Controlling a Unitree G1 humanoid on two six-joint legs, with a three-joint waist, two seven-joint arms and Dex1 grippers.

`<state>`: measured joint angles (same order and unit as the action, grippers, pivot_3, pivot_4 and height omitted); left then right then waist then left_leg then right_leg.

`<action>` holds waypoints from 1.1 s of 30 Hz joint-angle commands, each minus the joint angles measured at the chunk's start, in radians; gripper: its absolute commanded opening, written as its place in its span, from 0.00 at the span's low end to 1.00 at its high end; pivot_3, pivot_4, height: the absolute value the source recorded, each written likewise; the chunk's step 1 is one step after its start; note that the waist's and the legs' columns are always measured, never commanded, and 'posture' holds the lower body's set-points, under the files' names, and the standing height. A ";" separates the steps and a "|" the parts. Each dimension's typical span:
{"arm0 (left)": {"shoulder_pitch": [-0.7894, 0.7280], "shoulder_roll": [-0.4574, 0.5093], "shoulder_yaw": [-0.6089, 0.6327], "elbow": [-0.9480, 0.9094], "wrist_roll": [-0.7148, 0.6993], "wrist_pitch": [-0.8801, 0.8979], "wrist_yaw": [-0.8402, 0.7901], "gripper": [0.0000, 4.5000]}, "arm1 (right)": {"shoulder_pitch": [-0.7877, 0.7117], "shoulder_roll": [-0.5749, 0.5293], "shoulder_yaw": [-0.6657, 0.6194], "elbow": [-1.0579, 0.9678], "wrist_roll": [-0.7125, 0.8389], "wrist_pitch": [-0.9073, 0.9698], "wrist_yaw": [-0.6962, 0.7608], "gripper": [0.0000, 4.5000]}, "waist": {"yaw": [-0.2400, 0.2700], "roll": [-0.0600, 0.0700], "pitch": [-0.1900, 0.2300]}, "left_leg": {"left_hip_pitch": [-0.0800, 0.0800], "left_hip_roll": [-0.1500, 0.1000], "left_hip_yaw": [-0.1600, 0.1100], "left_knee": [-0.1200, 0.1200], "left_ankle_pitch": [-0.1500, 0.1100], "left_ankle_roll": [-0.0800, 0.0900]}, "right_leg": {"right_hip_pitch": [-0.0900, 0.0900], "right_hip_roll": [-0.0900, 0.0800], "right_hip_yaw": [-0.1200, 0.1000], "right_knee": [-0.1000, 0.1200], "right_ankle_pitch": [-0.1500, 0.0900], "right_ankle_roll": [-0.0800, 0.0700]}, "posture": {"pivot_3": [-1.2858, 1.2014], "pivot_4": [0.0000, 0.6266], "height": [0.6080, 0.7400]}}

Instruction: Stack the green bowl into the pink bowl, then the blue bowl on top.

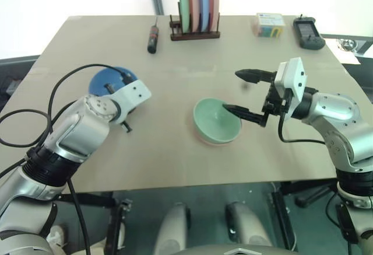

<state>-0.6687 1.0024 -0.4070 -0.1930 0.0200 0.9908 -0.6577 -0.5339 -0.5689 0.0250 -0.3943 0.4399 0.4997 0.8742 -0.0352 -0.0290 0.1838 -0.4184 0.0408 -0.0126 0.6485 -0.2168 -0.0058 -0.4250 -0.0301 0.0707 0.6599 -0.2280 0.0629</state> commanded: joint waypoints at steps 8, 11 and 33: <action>-0.128 -0.155 0.144 -0.011 -0.196 -0.505 -0.340 0.02 | 0.337 -0.096 -0.287 -0.267 0.094 -0.032 -0.033 1.00 | 0.024 -0.001 0.000 | -0.003 0.000 -0.001 0.001 0.000 0.000 | 0.000 -0.001 -0.001 -0.002 0.000 0.000 | 0.52 0.24 1.00; -0.192 -0.209 0.127 0.040 -0.222 -0.604 -0.435 0.02 | 0.524 -0.106 -0.422 -0.367 0.159 0.007 -0.041 1.00 | 0.030 -0.001 0.000 | -0.004 -0.001 -0.002 0.002 0.000 0.000 | 0.000 -0.001 -0.002 -0.002 0.000 0.000 | 0.52 0.24 1.00; -0.236 -0.316 0.241 0.210 -0.299 -0.690 -0.674 0.90 | 0.866 -0.121 -0.550 -0.465 0.206 -0.034 -0.115 1.00 | 0.003 0.001 -0.001 | 0.004 0.000 -0.001 0.005 0.000 0.000 | 0.008 0.000 0.000 -0.001 -0.005 0.001 | 0.52 0.24 1.00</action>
<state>-0.9838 0.7121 -0.3368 0.0502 -0.2482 0.2771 -1.5227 0.3894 -0.6509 -0.5835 -0.9183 0.6762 0.4589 0.7637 -0.0324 -0.0284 0.1828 -0.4147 0.0402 -0.0142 0.6537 -0.2167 -0.0055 -0.4172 -0.0302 0.0708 0.6586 -0.2327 0.0636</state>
